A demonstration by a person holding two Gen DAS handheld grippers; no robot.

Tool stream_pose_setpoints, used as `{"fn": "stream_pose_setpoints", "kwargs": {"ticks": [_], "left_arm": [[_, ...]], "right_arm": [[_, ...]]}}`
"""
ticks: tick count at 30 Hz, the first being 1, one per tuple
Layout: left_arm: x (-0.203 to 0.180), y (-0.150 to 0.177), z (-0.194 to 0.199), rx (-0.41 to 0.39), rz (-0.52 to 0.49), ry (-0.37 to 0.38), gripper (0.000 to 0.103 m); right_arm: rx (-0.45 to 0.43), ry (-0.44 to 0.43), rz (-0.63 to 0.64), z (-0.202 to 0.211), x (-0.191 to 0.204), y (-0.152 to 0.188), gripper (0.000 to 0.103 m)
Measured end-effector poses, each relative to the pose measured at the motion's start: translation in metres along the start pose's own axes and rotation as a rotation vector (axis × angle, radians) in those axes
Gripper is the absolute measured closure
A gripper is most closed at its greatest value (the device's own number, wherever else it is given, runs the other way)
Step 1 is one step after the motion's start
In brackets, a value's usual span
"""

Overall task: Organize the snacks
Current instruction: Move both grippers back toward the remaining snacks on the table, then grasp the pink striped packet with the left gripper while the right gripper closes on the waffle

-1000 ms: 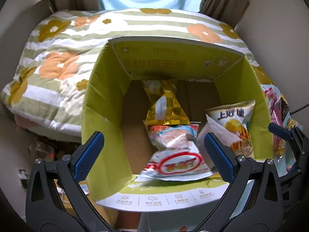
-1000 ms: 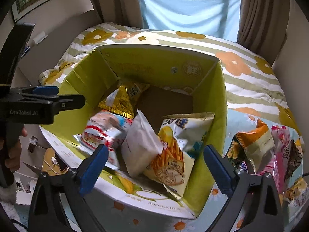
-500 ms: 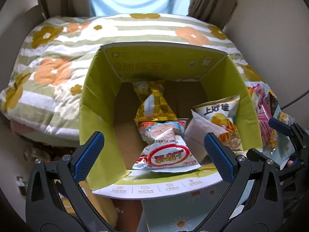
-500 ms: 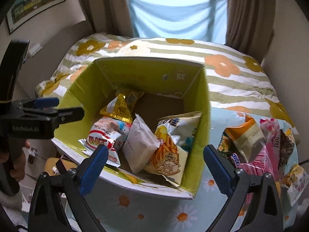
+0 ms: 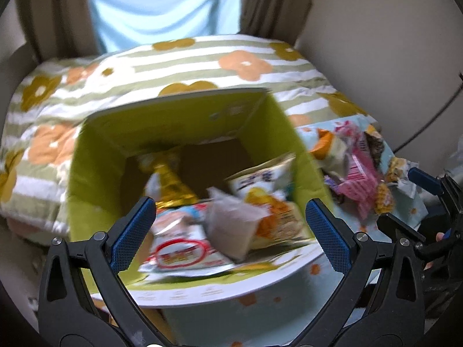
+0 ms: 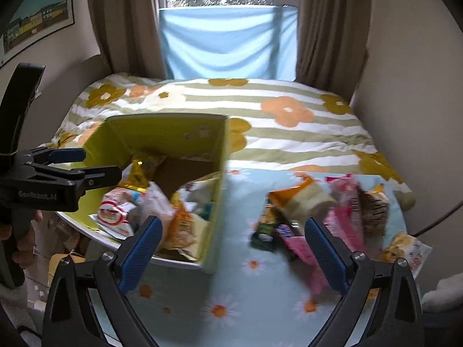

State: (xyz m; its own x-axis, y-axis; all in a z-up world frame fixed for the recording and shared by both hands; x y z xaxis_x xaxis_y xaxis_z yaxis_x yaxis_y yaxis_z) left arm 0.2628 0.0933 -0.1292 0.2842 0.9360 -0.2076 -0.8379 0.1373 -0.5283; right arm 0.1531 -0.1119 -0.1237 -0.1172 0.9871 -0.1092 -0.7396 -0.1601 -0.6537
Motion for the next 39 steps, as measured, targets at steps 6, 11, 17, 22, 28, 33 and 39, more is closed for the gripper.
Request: {"fn": "stream_pose_setpoints", "kwargs": {"ticks": [6, 11, 17, 22, 28, 33, 39], "left_arm": [[-0.064, -0.002, -0.015, 0.016, -0.046, 0.014, 0.000], [-0.123, 0.004, -0.032, 0.045, -0.103, 0.028, 0.000], [-0.197, 0.018, -0.059, 0.101, -0.174, 0.051, 0.000], [-0.251, 0.033, -0.091, 0.154, -0.240, 0.037, 0.000], [-0.283, 0.050, -0.131, 0.214, -0.254, -0.007, 0.000], [-0.290, 0.060, -0.161, 0.264, -0.262, -0.039, 0.000], [-0.295, 0.064, -0.189, 0.306, -0.299, -0.050, 0.000]], "right_arm": [[0.020, 0.026, -0.039, 0.012, -0.060, 0.031, 0.005], [0.067, 0.032, -0.096, 0.012, -0.111, 0.067, 0.005], [0.125, 0.006, -0.165, 0.010, -0.164, 0.109, 0.005], [0.146, -0.007, -0.191, 0.007, -0.196, 0.139, 0.005], [0.214, -0.074, -0.186, -0.016, -0.216, 0.168, 0.005], [0.243, -0.103, -0.147, -0.037, -0.215, 0.185, 0.005], [0.237, -0.100, -0.101, -0.054, -0.211, 0.193, 0.005]]}}
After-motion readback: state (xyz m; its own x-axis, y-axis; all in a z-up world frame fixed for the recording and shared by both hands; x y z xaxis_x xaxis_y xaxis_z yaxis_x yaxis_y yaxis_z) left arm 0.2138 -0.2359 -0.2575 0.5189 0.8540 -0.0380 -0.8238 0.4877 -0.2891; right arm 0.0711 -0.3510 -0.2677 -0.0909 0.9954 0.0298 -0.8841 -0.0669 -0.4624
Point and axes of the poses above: each gripper's, at about its wrist camera, not at the fingertips, and z roughly against the way its jaws point, x to its left, y to its underside, the point moved 1 cm from there along -z, roughly the way its jaws point, and after that the axes turned 9 degrees about z, right-handed, at the moved point
